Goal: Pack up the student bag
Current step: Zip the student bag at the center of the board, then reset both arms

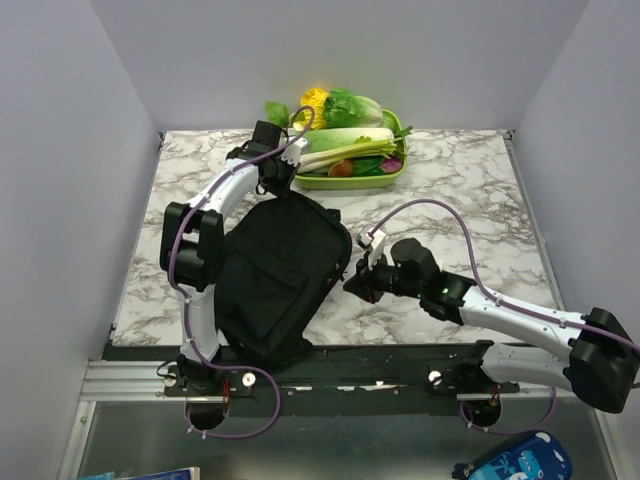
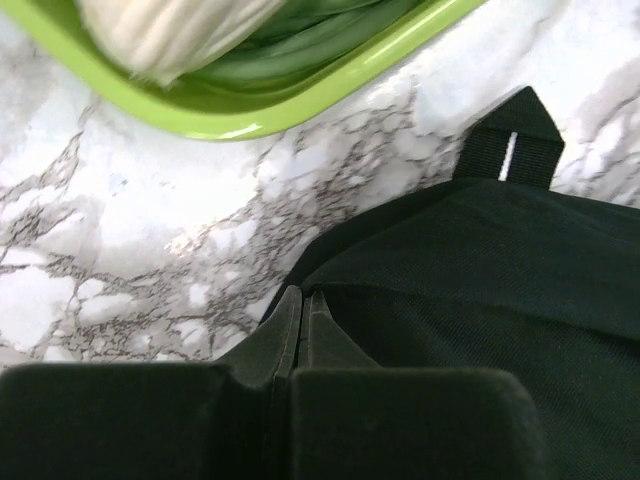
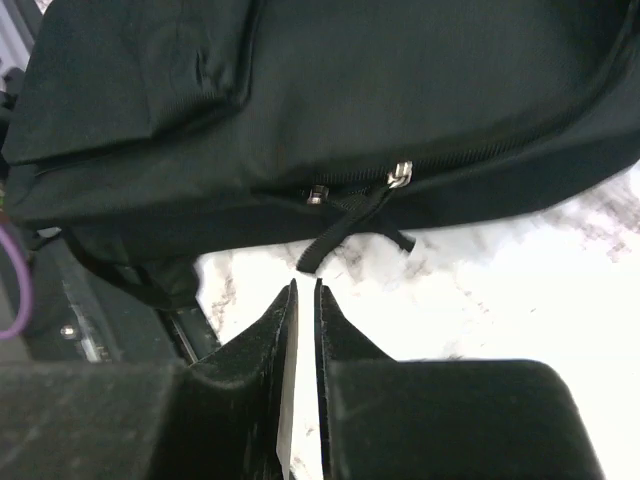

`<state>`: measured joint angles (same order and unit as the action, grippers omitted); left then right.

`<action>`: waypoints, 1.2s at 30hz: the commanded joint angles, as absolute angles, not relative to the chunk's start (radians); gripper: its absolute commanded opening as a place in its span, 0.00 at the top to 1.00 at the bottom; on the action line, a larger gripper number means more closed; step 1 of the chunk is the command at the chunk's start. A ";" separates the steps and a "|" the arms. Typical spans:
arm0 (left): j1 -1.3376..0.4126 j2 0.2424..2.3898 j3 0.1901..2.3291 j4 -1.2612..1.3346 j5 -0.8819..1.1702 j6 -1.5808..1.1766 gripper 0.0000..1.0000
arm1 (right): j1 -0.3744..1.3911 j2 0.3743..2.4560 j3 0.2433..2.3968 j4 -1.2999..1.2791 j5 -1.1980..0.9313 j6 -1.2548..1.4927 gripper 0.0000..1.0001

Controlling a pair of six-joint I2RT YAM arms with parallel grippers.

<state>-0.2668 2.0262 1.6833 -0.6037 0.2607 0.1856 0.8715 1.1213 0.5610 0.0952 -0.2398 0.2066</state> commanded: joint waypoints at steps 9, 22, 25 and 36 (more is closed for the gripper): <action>-0.596 2.201 2.274 -0.851 0.463 0.230 0.98 | 0.821 1.008 0.713 -0.063 0.165 0.167 0.24; -0.661 2.148 2.269 -0.858 0.456 0.216 0.01 | 0.787 0.811 0.644 -0.029 0.255 0.184 0.05; -0.617 2.065 2.227 -0.870 0.411 0.181 0.01 | 0.784 0.876 0.681 -0.054 0.265 0.192 0.01; -0.399 1.615 1.581 -0.635 0.382 0.123 0.01 | 0.595 1.002 0.741 -0.048 0.164 0.265 0.00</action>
